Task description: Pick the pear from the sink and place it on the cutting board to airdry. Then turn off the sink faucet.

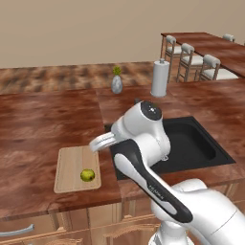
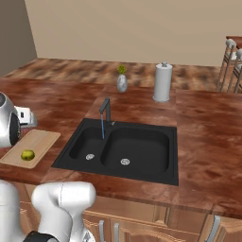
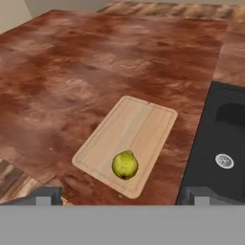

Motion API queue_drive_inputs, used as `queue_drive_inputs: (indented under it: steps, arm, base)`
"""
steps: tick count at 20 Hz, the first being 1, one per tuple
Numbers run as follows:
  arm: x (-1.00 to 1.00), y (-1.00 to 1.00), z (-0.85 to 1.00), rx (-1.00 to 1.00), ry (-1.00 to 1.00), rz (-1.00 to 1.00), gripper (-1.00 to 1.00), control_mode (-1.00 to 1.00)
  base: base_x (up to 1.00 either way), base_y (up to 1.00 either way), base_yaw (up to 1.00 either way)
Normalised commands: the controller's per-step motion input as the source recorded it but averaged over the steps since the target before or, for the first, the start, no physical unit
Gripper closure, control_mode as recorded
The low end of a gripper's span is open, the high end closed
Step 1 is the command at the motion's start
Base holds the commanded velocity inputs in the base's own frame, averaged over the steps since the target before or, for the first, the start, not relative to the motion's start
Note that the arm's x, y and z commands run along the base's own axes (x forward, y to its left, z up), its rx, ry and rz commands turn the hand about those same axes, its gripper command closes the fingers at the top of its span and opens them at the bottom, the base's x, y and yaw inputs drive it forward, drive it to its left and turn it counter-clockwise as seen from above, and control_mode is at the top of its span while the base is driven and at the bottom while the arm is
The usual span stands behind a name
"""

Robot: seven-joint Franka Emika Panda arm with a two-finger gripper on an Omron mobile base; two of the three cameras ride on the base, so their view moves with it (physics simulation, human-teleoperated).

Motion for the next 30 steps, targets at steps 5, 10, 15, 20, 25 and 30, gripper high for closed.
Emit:
queue_drive_inputs:
  steps: [5, 10, 15, 20, 25, 30]
  arm:
    - [-0.34, -0.22, 0.49, 0.05, -0.03, 0.04, -1.00, -1.00]
    - [-0.39, -0.16, 0.39, 0.03, -0.09, 0.02, -1.00, -1.00]
    - [-0.49, 0.00, 0.09, 0.00, -0.23, 0.00, -1.00, -1.00]
    - [-0.39, 0.00, 0.23, 0.00, -0.18, 0.00, -1.00, -1.00]
    - [-0.43, -0.23, 0.38, 0.13, -0.10, -0.05, -1.00, -1.00]
    - [-0.25, -0.45, 0.64, 0.24, -0.01, -0.11, -1.00, -1.00]
  base:
    - [0.00, 0.00, 0.00]
    - [0.00, 0.00, 0.00]
    - [0.00, 0.00, 0.00]
    - [0.00, 0.00, 0.00]
    - [0.00, 0.00, 0.00]
    - [0.00, 0.00, 0.00]
